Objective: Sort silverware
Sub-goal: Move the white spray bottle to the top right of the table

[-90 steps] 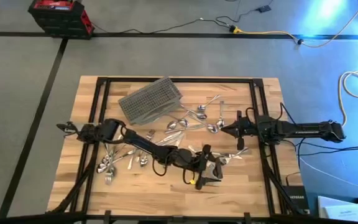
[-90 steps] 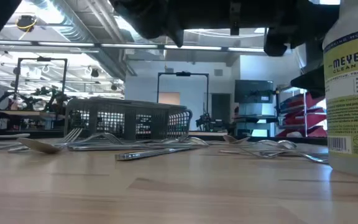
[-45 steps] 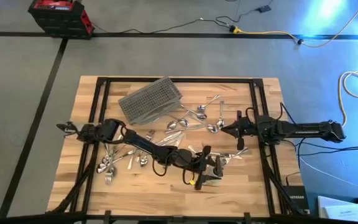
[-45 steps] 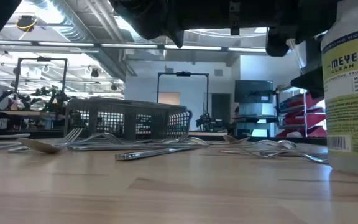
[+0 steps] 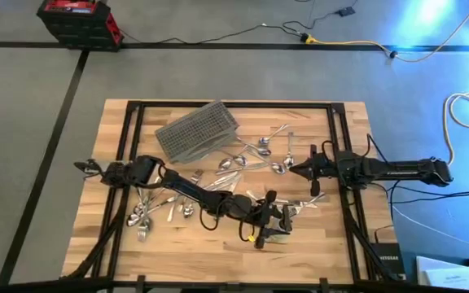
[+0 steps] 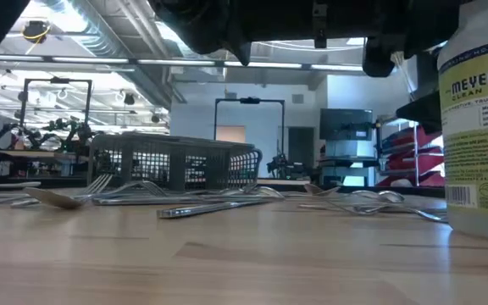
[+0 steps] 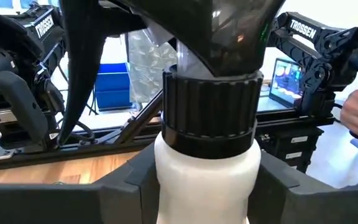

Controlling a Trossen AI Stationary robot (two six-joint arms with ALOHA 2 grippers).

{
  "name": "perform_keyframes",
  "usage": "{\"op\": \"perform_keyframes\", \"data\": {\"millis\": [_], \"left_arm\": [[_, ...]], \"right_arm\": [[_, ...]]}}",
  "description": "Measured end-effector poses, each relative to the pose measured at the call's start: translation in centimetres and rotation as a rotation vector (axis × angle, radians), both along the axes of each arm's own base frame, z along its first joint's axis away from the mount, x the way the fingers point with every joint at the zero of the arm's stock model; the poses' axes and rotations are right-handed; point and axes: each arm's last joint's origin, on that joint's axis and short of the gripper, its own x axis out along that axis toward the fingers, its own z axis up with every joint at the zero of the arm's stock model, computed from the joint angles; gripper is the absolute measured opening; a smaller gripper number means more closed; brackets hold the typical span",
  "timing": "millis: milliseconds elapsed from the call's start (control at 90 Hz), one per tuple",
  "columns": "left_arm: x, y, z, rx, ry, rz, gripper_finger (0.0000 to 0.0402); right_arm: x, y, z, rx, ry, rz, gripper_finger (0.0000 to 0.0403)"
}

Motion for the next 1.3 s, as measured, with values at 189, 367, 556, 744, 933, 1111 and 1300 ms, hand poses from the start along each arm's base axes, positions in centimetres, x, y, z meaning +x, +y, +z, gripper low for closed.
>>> {"op": "perform_keyframes", "data": {"millis": [189,367,556,744,933,1111,1300], "left_arm": [[-0.01,0.0,0.06,-0.001,-0.005,0.0,0.0148],[-0.07,-0.12,0.41,-0.001,-0.033,-0.002,0.0148],[-0.08,-0.14,0.43,-0.001,-0.03,-0.003,0.0149],[-0.08,-0.12,0.43,0.0,-0.027,-0.003,0.0149],[-0.09,-0.14,0.44,-0.001,-0.028,-0.003,0.0149],[-0.07,-0.07,0.44,-0.001,-0.029,-0.002,0.0149],[-0.02,0.11,0.44,0.001,-0.029,0.002,0.0149]], "right_arm": [[0.0,0.0,0.0,0.0,0.0,0.0,0.0001],[0.0,0.0,0.0,0.0,0.0,0.0,0.0001],[0.0,0.0,0.0,0.0,0.0,0.0,0.0001],[0.0,0.0,0.0,0.0,0.0,0.0,0.0001],[0.0,0.0,0.0,0.0,0.0,0.0,0.0001],[0.0,0.0,0.0,0.0,0.0,0.0,0.0001],[0.0,0.0,-0.01,0.0,0.0,0.0,0.0001]]}}
